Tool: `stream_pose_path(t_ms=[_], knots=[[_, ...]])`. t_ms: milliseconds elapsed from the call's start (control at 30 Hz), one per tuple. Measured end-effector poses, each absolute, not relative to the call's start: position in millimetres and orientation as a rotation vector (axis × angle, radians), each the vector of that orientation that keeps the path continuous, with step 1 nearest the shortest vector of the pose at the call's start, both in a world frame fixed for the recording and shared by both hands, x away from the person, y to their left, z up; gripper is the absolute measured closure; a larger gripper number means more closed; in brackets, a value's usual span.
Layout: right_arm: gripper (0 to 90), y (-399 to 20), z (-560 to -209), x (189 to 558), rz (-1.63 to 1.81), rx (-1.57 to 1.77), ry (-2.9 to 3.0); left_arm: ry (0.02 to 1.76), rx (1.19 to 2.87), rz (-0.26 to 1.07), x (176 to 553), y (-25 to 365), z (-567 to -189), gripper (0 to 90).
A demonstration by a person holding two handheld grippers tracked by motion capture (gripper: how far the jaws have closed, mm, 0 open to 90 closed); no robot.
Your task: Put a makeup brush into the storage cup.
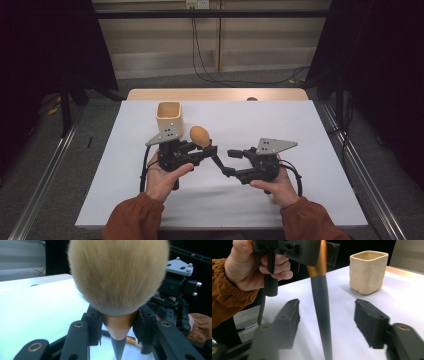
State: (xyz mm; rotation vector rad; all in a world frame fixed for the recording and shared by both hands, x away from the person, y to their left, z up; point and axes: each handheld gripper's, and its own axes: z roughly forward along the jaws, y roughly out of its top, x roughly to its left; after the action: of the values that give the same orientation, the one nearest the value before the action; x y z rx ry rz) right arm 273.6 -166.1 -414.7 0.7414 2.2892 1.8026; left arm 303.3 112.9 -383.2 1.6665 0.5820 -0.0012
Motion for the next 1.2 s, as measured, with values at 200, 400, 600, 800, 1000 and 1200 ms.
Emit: stream_pose_path(t_ms=[200,400,600,800,1000,1200], knots=[[19.6,-167,-413,273,1.782,0.753,2.269,0.594,1.657,0.025,306,125,-381,62.2],[1.1,-167,-412,273,1.765,0.798,2.241,0.603,1.649,0.062,308,142,-380,62.2],[0.5,-172,-411,272,1.745,0.819,2.196,0.629,1.640,0.098,310,160,-378,62.2],[1.8,-176,-410,270,1.714,0.840,2.179,0.652,1.631,0.133,313,177,-372,62.2],[2.1,-180,-413,269,1.687,0.879,2.147,0.673,1.637,0.168,317,189,-366,62.2],[3.1,-186,-415,266,1.639,0.915,2.107,0.690,1.633,0.192,320,199,-362,62.2]])
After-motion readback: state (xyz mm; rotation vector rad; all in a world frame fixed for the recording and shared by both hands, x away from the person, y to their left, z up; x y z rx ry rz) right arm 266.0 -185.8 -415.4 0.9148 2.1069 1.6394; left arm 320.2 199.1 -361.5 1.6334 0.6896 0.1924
